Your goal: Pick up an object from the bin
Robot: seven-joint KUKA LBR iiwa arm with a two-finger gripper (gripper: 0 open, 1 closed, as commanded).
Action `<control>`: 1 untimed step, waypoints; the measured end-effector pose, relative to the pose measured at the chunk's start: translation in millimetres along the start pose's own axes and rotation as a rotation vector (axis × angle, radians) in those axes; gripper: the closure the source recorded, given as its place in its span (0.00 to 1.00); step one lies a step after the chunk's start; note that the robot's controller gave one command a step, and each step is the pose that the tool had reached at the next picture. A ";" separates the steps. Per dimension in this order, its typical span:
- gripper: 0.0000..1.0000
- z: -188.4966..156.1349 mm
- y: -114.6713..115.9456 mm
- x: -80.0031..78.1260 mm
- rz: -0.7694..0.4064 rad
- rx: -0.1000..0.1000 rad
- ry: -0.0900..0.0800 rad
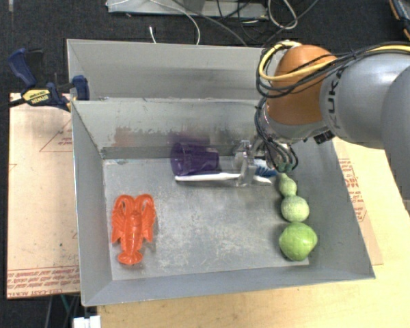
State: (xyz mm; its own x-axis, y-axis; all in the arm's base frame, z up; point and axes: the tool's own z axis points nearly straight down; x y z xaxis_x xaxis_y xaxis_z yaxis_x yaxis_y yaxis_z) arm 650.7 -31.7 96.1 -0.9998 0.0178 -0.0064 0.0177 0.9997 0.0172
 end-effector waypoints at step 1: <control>1.00 -26.6 8.2 -3.7 0.030 0.003 -0.016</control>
Offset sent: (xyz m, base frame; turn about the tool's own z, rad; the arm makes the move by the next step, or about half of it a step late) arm -0.0163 -0.0026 0.0050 -0.0493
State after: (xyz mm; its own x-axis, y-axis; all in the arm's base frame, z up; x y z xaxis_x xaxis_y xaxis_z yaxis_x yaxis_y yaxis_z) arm 654.4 -24.0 122.9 -0.9986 0.0484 -0.0218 0.0481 0.9987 0.0149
